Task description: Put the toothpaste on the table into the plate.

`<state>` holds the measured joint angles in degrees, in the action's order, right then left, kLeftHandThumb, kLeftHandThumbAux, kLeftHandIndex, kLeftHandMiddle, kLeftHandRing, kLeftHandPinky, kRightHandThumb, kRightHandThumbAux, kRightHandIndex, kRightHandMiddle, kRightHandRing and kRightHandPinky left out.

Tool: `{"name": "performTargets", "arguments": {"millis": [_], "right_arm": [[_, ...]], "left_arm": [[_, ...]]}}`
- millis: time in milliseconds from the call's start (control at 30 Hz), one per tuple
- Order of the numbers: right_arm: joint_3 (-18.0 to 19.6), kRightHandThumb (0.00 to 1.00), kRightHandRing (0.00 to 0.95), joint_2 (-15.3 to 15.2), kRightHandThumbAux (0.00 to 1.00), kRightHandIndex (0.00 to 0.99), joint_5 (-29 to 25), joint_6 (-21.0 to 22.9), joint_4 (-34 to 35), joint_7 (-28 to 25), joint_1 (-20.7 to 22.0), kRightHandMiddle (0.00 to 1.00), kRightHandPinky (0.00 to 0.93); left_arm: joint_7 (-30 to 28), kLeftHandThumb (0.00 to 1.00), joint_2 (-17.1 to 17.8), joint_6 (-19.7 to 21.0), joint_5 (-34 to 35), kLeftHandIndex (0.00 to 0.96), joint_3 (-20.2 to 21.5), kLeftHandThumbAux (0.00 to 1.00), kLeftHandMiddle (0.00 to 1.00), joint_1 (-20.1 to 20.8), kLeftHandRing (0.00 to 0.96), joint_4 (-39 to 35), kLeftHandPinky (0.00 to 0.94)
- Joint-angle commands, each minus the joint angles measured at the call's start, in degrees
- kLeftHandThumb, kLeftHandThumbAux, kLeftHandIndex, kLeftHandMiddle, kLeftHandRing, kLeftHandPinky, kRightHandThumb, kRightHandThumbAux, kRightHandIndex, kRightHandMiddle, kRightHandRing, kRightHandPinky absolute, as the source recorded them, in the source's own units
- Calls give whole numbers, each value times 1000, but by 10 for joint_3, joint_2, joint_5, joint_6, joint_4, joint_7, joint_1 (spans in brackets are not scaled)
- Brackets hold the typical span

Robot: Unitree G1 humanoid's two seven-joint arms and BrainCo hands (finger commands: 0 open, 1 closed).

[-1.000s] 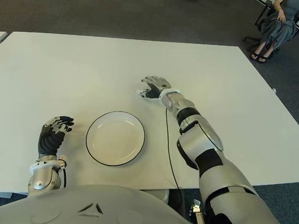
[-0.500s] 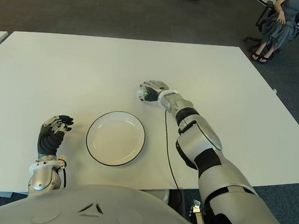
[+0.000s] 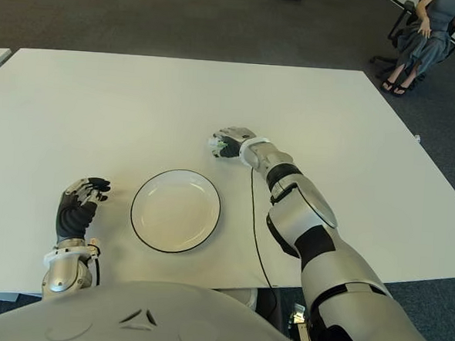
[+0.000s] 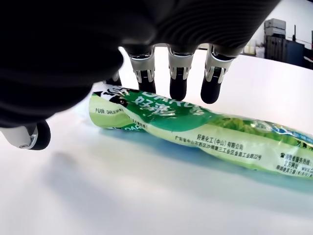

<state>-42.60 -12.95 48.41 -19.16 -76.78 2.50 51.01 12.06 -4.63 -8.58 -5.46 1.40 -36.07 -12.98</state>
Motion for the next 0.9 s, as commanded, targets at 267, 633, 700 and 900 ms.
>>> {"name": "performTargets", "arguments": {"millis": [267, 633, 700, 900], "right_arm": [[-15, 497, 0, 7, 242, 0, 16, 24, -12, -29, 3, 0, 0], [4, 439, 0, -2, 271, 0, -2, 32, -12, -33, -1, 0, 0], [10, 419, 0, -7, 271, 0, -5, 32, -12, -29, -5, 0, 0], [22, 377, 0, -11, 275, 0, -11, 33, -13, -23, -9, 0, 0]], "left_arm": [[-3, 703, -5, -15, 6, 421, -3, 723, 415, -31, 419, -15, 417], [-6, 708, 6, -15, 3, 424, 3, 721, 434, -35, 419, -14, 409], [-6, 706, 5, -6, 3, 423, 2, 722, 429, -38, 416, -22, 408], [-8, 704, 7, -8, 1, 420, -1, 724, 418, -45, 415, -30, 410]]}}
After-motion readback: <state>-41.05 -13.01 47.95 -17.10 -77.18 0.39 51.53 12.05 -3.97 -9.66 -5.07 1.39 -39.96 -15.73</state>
